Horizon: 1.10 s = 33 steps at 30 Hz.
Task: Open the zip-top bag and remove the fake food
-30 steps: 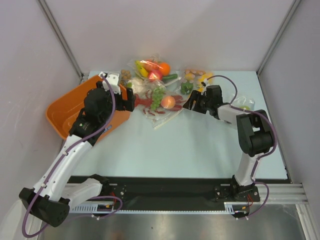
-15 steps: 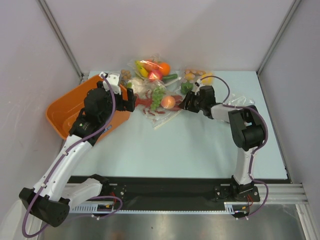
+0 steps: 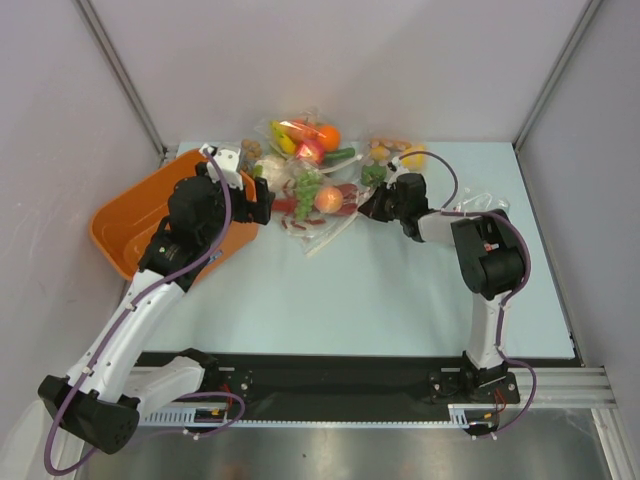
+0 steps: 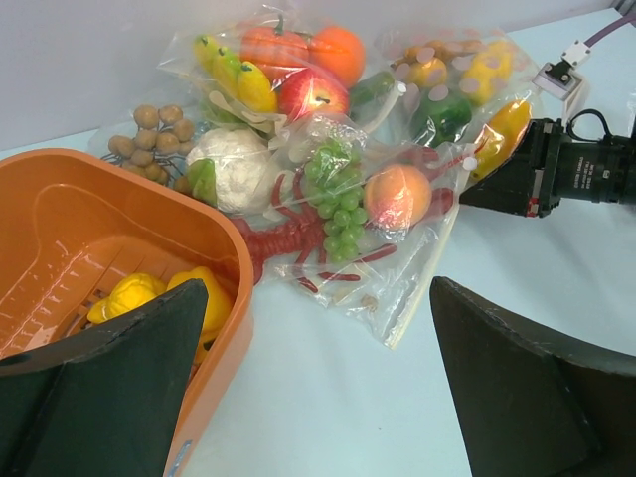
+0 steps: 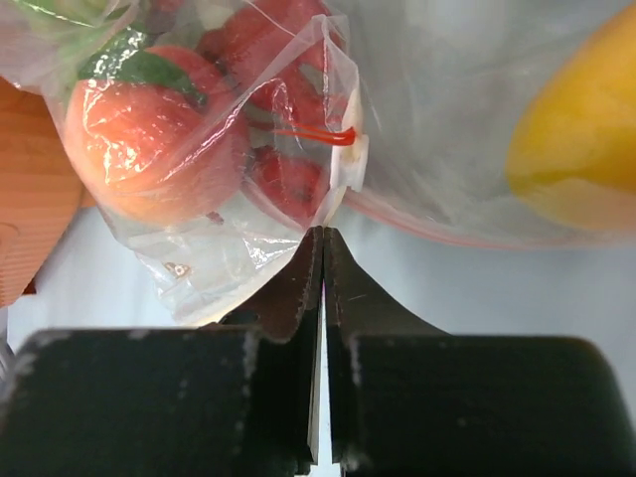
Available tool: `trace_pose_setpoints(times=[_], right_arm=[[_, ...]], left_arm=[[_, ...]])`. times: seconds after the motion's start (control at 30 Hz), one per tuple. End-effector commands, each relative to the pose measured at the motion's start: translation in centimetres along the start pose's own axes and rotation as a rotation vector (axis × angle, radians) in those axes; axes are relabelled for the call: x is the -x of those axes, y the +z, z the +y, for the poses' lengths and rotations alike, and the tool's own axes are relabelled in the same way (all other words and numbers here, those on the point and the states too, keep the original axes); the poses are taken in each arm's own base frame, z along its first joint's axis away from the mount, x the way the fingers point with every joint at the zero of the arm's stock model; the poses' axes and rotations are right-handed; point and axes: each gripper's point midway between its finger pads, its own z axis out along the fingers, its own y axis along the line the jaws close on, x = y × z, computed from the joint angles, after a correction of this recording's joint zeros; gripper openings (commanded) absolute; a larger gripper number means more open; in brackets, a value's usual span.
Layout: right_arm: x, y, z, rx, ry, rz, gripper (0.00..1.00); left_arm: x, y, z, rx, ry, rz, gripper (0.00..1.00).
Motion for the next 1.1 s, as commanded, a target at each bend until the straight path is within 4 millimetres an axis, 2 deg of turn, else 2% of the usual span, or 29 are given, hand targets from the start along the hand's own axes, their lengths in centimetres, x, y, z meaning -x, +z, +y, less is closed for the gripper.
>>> trace_pose_setpoints(times=[0.0, 0.03, 0.07, 0.2, 0.37, 0.5, 0.6, 0.73, 0.77, 0.8, 0.83, 0.87, 0.93, 1.07], right_arm=[[4.5, -1.3, 4.2, 0.137, -0.120, -0.147, 0.00], [4.6, -1.7, 4.5, 0.148, -0.136, -0.152, 0.00], [5.8, -2.8, 5.6, 0.166, -0.172, -0.185, 0.00], [8.1, -5.6, 8.1, 0.203, -0.259, -0.244, 0.00], [11.1, -8.1, 10.7, 0.226, -0.340, -0.303, 0.00], [10.7, -8.3, 9.4, 0.150, -0.279, -0.226, 0.00], [8.6, -8.0, 8.4, 0.138, -0.237, -0.195, 0.06], [6.7, -6.6, 6.6, 0.113, -0.184, -0.142, 0.29], [6.1, -5.9, 6.0, 0.103, -0.172, -0.126, 0.45], [6.0, -5.7, 5.8, 0.099, -0.170, -0.129, 0.54], [5.9, -5.5, 5.3, 0.085, -0.167, -0.132, 0.76], [5.5, -5.0, 4.6, 0.071, -0.161, -0.124, 0.83], [5.1, -4.4, 4.0, 0.058, -0.152, -0.113, 0.88], [3.8, -3.2, 2.1, 0.011, -0.111, -0.092, 0.88]], left_arm=[[1.7, -0.6, -0.8, -0.038, -0.008, -0.068, 1.00], [1.7, -0.6, -0.8, -0.041, -0.008, -0.068, 1.00], [1.8, -0.7, -1.0, -0.051, -0.009, -0.071, 1.00], [1.8, -0.8, -1.6, -0.089, -0.002, -0.079, 1.00], [1.7, -0.6, -2.0, -0.107, -0.002, -0.075, 1.00], [1.5, -0.5, -2.0, -0.110, -0.002, -0.069, 1.00], [1.4, -0.4, -2.0, -0.109, -0.002, -0.065, 1.00], [1.2, -0.2, -2.0, -0.110, -0.004, -0.055, 1.00], [1.1, -0.2, -2.1, -0.112, -0.004, -0.054, 1.00], [1.1, -0.1, -2.1, -0.111, -0.004, -0.051, 1.00], [1.1, -0.1, -2.0, -0.110, -0.002, -0.052, 1.00], [1.0, 0.0, -2.0, -0.108, -0.002, -0.048, 1.00], [1.1, -0.1, -2.0, -0.107, 0.001, -0.051, 1.00], [0.9, 0.0, -1.8, -0.097, 0.004, -0.045, 1.00]])
